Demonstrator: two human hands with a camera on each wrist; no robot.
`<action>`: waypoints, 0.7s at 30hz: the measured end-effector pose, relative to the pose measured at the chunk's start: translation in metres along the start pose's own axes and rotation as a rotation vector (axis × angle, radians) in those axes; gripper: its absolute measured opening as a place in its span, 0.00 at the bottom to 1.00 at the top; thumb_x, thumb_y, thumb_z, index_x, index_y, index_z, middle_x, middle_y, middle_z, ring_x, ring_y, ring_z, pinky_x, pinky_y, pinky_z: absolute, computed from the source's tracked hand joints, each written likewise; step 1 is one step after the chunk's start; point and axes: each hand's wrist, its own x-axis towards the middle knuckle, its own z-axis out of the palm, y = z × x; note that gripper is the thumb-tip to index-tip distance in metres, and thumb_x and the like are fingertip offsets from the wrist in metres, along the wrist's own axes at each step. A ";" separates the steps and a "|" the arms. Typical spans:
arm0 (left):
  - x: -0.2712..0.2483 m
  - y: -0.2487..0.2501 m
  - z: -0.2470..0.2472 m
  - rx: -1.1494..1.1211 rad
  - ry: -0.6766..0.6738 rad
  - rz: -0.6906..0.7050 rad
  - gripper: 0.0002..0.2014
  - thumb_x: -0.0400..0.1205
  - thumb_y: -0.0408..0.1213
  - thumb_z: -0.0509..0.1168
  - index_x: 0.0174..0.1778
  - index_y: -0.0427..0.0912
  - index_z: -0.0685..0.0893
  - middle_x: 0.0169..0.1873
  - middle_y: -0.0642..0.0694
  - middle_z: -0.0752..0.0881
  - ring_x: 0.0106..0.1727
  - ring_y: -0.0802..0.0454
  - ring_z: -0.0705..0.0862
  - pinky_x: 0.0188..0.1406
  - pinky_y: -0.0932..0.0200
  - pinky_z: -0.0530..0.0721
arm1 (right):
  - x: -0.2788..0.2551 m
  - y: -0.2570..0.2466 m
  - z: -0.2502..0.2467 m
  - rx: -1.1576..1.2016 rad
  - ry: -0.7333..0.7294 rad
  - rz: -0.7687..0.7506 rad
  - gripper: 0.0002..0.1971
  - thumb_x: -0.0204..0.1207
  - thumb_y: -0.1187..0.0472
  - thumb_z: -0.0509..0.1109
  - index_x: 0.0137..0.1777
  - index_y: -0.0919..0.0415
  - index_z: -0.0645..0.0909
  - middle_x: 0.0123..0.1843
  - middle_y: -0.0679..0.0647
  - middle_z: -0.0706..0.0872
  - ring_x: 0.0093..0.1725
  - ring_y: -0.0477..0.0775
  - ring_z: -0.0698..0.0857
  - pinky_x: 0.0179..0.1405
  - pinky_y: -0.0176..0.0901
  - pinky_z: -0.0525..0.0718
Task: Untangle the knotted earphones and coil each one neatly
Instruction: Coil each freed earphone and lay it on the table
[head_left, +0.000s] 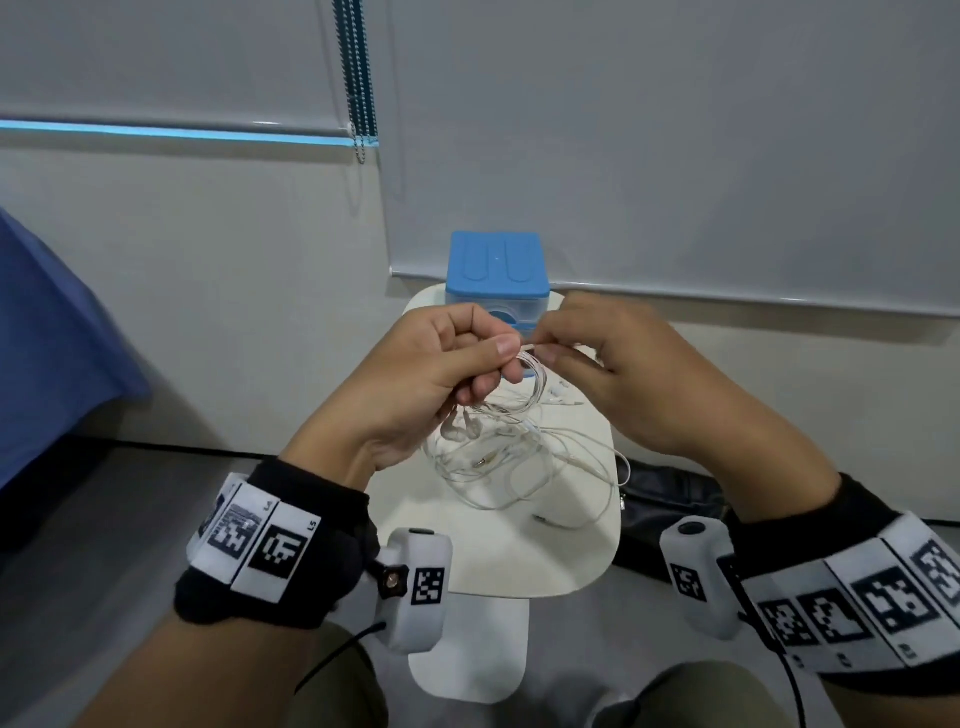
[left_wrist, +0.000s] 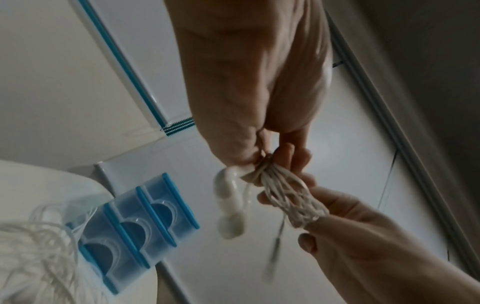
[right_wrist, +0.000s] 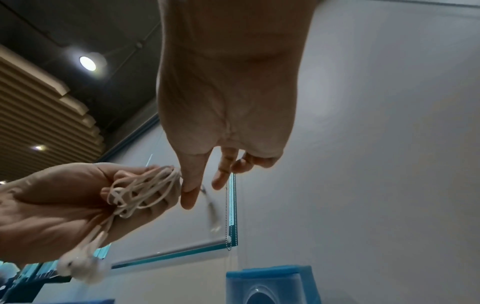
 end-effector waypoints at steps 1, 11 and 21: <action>-0.001 -0.002 0.002 -0.027 -0.004 -0.002 0.04 0.85 0.33 0.72 0.45 0.40 0.85 0.34 0.43 0.88 0.27 0.57 0.74 0.25 0.62 0.65 | 0.000 0.001 0.001 -0.077 0.033 -0.021 0.08 0.86 0.53 0.69 0.50 0.49 0.90 0.46 0.43 0.80 0.48 0.52 0.75 0.50 0.49 0.71; -0.007 -0.013 0.024 -0.185 0.152 0.131 0.06 0.87 0.28 0.66 0.44 0.39 0.82 0.30 0.44 0.84 0.27 0.56 0.71 0.27 0.69 0.71 | -0.004 -0.021 0.010 0.743 0.124 0.262 0.06 0.75 0.69 0.81 0.51 0.66 0.92 0.44 0.66 0.93 0.41 0.52 0.89 0.42 0.46 0.88; -0.022 -0.015 0.015 0.045 0.239 0.281 0.05 0.88 0.28 0.66 0.47 0.37 0.81 0.34 0.48 0.88 0.34 0.54 0.86 0.36 0.61 0.83 | -0.010 -0.044 0.027 1.039 0.084 0.395 0.19 0.77 0.73 0.76 0.60 0.54 0.75 0.35 0.53 0.85 0.37 0.50 0.82 0.39 0.44 0.69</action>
